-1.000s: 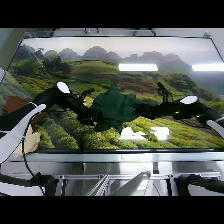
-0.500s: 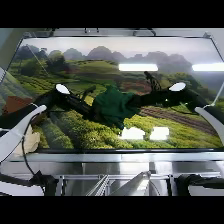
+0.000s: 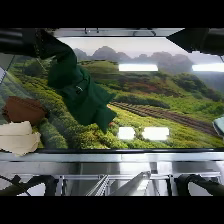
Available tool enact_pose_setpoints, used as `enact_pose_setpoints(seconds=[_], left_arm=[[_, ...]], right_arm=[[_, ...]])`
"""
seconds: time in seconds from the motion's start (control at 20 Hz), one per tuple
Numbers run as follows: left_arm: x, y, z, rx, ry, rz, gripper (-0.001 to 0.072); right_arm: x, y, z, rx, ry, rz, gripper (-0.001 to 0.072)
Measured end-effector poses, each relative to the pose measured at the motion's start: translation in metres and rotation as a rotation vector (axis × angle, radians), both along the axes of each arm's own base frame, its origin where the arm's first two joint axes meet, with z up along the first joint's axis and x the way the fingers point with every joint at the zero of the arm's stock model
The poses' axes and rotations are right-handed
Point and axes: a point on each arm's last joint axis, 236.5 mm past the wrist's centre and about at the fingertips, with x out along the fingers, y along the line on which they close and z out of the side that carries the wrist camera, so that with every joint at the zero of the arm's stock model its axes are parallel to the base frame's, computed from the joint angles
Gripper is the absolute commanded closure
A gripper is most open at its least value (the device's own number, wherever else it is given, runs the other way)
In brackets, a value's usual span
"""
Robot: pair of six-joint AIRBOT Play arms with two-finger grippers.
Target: Fold the shirts.
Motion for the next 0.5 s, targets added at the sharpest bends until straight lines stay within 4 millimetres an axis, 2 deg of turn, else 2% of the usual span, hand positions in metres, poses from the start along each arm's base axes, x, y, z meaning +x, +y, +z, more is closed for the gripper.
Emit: enact_pose_setpoints(seconds=[0.1,0.15,0.2,0.25,0.4,0.5], left_arm=[[-0.013,-0.016,-0.002,0.002,0.029,-0.056,0.0680],[-0.020,-0.026,-0.010,0.004,0.055,-0.091,0.0540],[-0.025,-0.035,-0.020,0.006,0.090,-0.122,0.0254],[-0.030,-0.042,-0.030,0.007,0.128,-0.148,-0.0013],[-0.033,-0.047,-0.066,0.020,0.244,-0.181,-0.0012],[-0.027,-0.033,-0.093,0.056,0.304,-0.158,-0.0013]], right_arm=[[-0.011,0.016,-0.020,-0.013,0.073,0.044,0.0694],[-0.014,0.024,-0.033,-0.015,0.113,0.063,0.0660],[-0.018,0.033,-0.050,-0.019,0.162,0.082,0.0406],[-0.022,0.041,-0.067,-0.021,0.211,0.098,0.0214],[-0.035,0.063,-0.123,-0.031,0.366,0.149,0.0199],[-0.043,0.071,-0.164,-0.041,0.470,0.166,0.0197]])
